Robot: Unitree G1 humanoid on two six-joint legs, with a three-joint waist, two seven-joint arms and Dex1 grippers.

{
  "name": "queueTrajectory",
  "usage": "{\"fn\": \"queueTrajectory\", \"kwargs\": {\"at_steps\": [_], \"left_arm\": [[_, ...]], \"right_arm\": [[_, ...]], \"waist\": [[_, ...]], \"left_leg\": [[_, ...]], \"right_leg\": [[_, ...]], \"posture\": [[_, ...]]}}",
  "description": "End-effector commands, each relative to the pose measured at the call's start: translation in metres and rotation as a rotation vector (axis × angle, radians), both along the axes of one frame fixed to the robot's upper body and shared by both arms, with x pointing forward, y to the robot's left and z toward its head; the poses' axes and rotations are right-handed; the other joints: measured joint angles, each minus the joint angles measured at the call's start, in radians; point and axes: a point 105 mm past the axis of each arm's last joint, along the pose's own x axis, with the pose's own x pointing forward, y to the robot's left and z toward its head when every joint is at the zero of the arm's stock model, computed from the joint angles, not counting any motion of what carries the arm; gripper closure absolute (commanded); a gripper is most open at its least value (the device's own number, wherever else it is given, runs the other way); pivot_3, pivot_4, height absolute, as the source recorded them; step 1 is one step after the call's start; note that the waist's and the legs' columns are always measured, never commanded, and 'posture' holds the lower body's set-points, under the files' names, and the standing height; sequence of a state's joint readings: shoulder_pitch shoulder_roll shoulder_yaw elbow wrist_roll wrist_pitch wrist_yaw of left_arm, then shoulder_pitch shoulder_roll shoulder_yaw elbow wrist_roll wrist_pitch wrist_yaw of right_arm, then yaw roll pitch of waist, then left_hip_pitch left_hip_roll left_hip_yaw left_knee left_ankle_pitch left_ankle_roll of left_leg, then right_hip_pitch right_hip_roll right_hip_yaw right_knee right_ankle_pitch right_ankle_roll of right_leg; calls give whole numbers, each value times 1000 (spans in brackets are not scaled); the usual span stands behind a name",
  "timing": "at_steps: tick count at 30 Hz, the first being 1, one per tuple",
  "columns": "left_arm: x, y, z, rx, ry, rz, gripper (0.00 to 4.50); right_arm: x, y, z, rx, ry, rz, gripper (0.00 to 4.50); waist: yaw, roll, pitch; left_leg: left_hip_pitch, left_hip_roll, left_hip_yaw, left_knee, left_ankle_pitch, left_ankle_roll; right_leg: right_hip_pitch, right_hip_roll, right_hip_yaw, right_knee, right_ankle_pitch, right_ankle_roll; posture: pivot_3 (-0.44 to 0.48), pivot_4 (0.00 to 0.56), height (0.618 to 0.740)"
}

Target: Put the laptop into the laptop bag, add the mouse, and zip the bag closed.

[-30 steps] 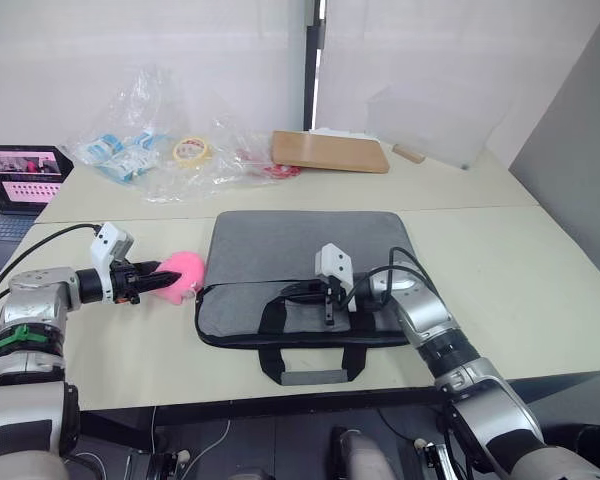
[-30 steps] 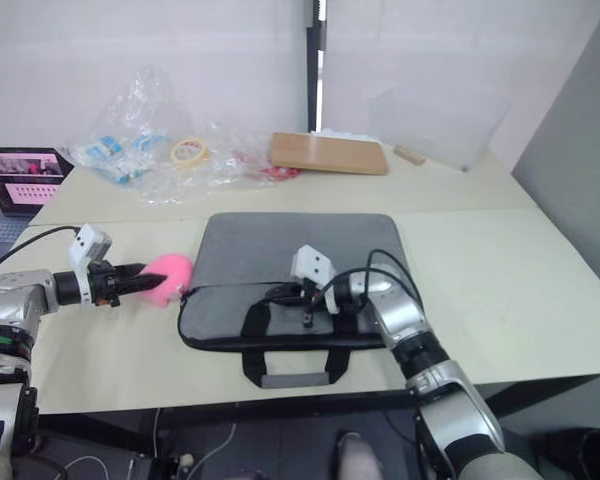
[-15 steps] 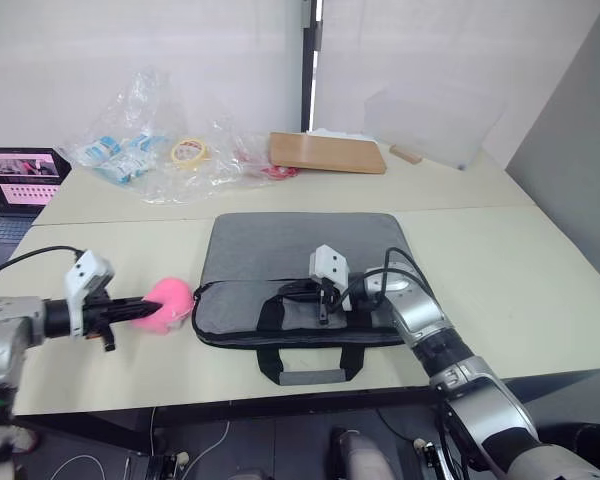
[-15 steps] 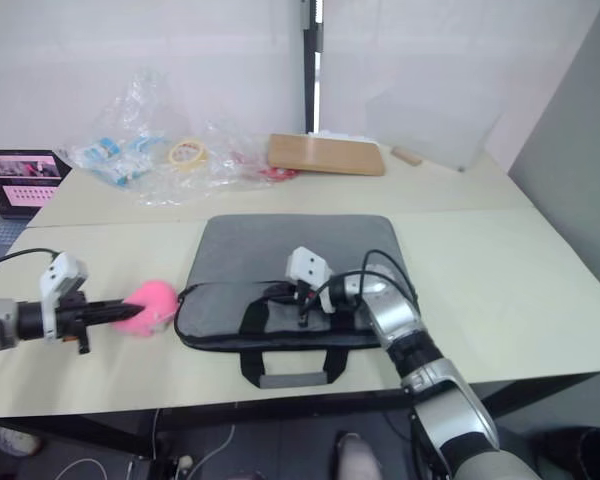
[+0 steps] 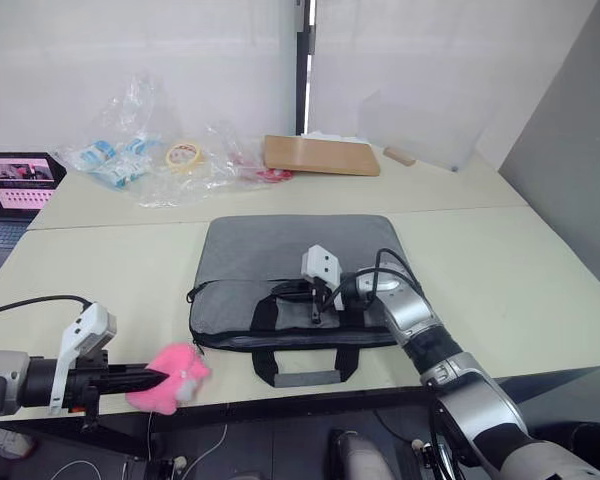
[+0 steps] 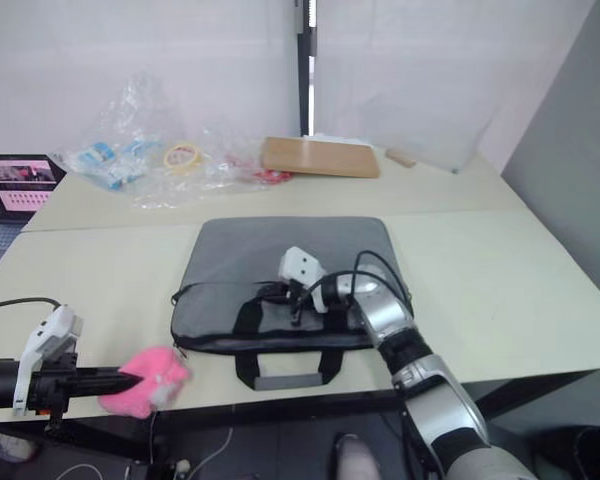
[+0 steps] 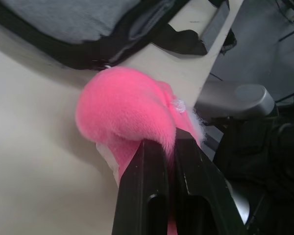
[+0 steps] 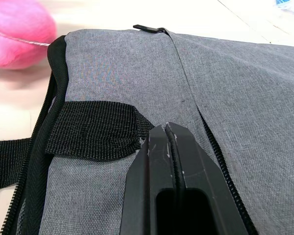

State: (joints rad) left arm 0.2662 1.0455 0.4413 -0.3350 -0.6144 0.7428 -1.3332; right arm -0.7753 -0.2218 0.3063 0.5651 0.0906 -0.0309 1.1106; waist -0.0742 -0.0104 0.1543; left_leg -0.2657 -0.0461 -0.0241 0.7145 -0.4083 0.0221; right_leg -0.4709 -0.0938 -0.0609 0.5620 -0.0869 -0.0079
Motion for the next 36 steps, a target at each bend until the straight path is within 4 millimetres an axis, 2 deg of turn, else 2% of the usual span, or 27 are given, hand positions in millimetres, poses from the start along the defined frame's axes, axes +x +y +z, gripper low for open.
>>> {"fn": "queueTrajectory", "kwargs": {"at_steps": [1, 3, 5, 9, 12, 16, 19, 22, 27, 31, 34, 36], "left_arm": [[-23, -49, -4, -87, 32, -166, 4458], [-22, -67, -11, -125, 25, -186, 4458], [-19, -76, -14, -148, 17, -183, 4458], [-11, -89, -16, -197, 11, -177, 4458], [2, -101, -17, -231, -19, -169, 4458], [10, -105, -18, -241, -35, -158, 4458], [21, -102, -21, -220, -88, -117, 4458], [42, -86, -29, -163, -166, -33, 4458], [56, -64, -32, -107, -221, 7, 4458], [70, -49, -21, -66, -310, 25, 4458], [90, -27, -13, -19, -396, 93, 4458], [94, -24, -9, -27, -408, 96, 4458]], "right_arm": [[6, -10, -23, -60, 73, -68, 4500], [6, -8, -22, -56, 76, -68, 4500], [5, -6, -22, -54, 75, -64, 4500], [5, -6, -22, -52, 77, -67, 4500], [8, -8, -20, -51, 76, -79, 4500], [8, -9, -19, -53, 73, -81, 4500], [8, -10, -18, -50, 72, -83, 4500], [8, -10, -17, -52, 67, -81, 4500], [10, -11, -11, -36, 56, -83, 4500], [7, -5, 4, 25, 29, -49, 4500], [6, -1, 12, 77, 11, -41, 4500], [3, 1, 12, 90, 12, -21, 4500]], "waist": [[1, 1, 0], [2, 0, -1], [2, 0, -1], [5, 0, -1], [5, 0, -1], [6, 0, -1], [8, 0, -1], [12, 0, -1], [15, 0, -1], [17, 1, -1], [23, 2, 0], [25, 2, 0]], "left_leg": [[0, 2, 0, 0, -1, -1], [1, 5, 1, -1, -1, -2], [1, 6, 1, -1, -1, -2], [1, 7, 0, -1, -1, -2], [2, 6, 0, -1, -1, -2], [3, 7, 0, -1, -1, -2], [3, 7, 0, -1, -1, -2], [7, 7, -1, -1, -1, -2], [8, 8, -1, -1, -1, -2], [8, 8, -1, -1, -1, -2], [7, 8, -1, -1, -1, -2], [6, 8, -1, -1, -1, -2]], "right_leg": [[0, 2, 0, 0, -1, -1], [1, 2, 0, 0, -1, -2], [2, 3, -1, 0, -1, -2], [2, 4, -1, 0, -1, -3], [3, 3, -1, -1, -1, -3], [5, 4, -1, -1, -1, -3], [5, 3, -1, -1, -2, -3], [9, 3, -2, -1, -2, -3], [10, 4, -2, -1, -2, -3], [10, 4, -2, -1, -2, -3], [9, 4, -3, -1, -2, -3], [8, 4, -4, -1, -2, -3]], "posture": [[0, 150, 740], [0, 150, 740], [0, 150, 740], [0, 150, 740], [0, 150, 740], [0, 150, 740], [0, 150, 740], [0, 150, 740], [0, 150, 740], [0, 150, 740], [0, 150, 740], [0, 150, 740]]}}
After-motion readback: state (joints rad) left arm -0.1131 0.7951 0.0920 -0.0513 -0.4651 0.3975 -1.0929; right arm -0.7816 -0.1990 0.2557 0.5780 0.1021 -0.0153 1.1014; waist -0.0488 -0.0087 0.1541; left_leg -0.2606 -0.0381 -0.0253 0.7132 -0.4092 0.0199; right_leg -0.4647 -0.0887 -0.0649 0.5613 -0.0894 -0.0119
